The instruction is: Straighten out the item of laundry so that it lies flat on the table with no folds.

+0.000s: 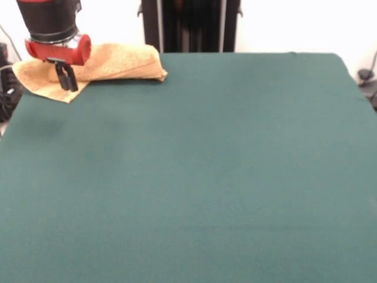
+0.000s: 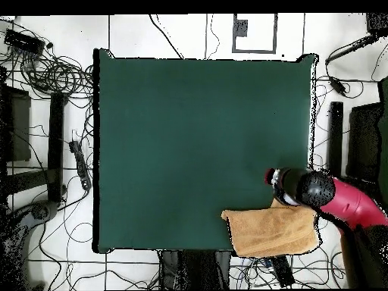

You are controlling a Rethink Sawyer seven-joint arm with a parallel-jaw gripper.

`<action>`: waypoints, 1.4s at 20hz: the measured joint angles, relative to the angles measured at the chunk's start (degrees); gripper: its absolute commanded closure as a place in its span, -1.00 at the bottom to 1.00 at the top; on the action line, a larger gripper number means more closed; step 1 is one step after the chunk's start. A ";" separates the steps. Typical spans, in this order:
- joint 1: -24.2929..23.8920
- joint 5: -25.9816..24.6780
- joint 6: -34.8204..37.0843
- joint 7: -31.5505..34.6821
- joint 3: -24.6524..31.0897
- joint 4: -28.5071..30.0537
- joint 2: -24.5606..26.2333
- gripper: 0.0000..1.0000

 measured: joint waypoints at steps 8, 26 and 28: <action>0.81 0.29 0.01 0.00 4.79 -2.20 -2.42 1.00; 0.86 -0.07 0.01 0.00 4.94 -1.28 -2.85 1.00; 0.86 -0.12 0.01 0.00 4.94 -1.28 -2.86 1.00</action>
